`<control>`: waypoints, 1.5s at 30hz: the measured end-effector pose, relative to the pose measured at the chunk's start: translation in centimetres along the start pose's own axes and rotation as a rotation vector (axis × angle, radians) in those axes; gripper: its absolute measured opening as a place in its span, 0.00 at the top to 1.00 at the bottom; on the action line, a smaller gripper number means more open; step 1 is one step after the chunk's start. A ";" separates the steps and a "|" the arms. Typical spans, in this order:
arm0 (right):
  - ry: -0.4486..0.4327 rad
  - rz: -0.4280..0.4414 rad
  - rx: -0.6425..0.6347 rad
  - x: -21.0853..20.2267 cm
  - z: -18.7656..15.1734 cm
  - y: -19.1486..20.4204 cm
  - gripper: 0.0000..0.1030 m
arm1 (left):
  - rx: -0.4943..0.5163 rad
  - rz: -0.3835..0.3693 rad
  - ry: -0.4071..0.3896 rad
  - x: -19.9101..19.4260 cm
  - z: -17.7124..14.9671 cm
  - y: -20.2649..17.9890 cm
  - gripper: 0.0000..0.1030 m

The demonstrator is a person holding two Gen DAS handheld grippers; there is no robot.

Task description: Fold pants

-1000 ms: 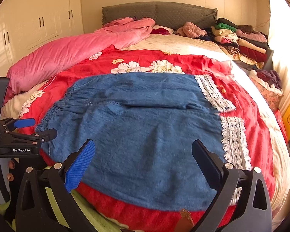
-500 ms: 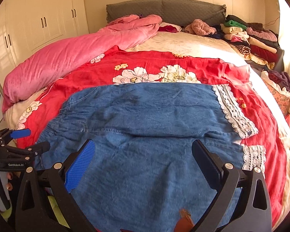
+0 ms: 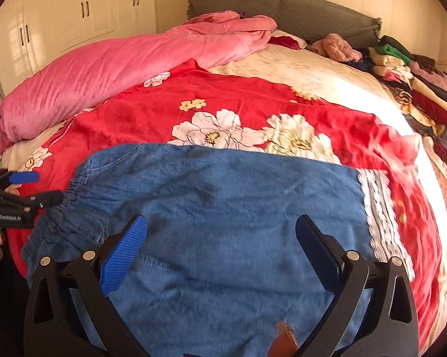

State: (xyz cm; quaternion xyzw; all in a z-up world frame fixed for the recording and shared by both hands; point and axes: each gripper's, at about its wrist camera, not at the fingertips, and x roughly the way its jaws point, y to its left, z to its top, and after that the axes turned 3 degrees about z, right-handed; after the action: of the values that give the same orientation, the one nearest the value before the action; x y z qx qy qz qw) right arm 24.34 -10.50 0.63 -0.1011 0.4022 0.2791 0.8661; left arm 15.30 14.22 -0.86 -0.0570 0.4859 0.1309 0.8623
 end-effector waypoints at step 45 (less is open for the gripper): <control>0.155 0.208 -0.396 12.8 6.9 6.4 0.94 | 0.257 -0.132 -0.094 4.0 4.4 0.3 0.70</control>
State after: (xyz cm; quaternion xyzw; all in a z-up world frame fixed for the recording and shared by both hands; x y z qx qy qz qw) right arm 31.79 2.68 -4.15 -0.2480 0.4134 0.4318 0.7624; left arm 20.77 16.14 -1.95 0.0283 0.4530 0.0131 0.8909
